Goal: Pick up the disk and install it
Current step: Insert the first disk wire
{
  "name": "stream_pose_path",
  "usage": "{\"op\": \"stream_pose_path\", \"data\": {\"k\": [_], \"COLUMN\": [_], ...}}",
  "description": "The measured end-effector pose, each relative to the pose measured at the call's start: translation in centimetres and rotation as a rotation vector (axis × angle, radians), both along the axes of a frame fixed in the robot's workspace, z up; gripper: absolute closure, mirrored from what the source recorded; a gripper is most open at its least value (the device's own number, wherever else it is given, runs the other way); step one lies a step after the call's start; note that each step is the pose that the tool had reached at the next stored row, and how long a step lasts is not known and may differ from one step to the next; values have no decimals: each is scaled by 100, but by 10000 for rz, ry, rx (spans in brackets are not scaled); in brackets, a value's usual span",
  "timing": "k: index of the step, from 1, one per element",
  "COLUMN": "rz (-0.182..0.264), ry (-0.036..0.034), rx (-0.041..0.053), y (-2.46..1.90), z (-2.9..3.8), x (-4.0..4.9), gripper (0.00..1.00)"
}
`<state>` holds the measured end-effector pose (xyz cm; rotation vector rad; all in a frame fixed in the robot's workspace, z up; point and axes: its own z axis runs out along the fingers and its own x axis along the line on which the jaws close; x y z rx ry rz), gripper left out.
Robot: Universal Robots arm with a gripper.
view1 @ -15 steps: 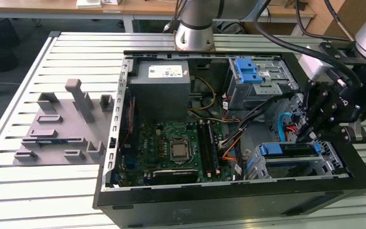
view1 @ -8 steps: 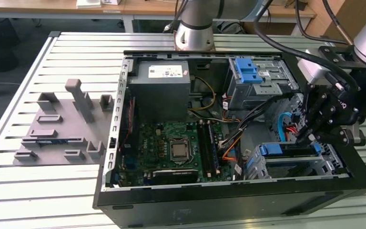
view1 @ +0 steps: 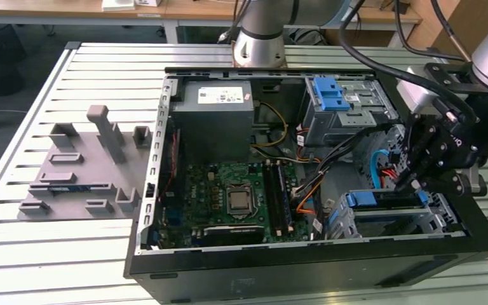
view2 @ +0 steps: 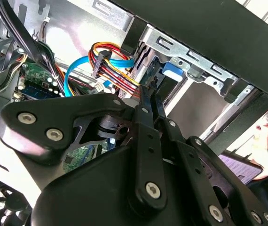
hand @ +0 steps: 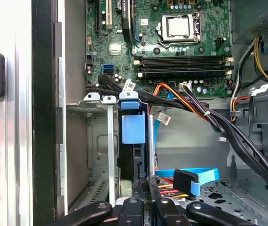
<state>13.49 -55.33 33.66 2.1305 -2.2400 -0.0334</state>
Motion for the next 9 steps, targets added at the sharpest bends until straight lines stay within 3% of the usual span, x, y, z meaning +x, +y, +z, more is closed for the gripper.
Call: {"op": "stream_pose_path", "data": {"k": [9], "rz": [0], "ry": [7], "rx": [-5], "y": [-9], "z": [-17], "x": [7], "gripper": [84]}}
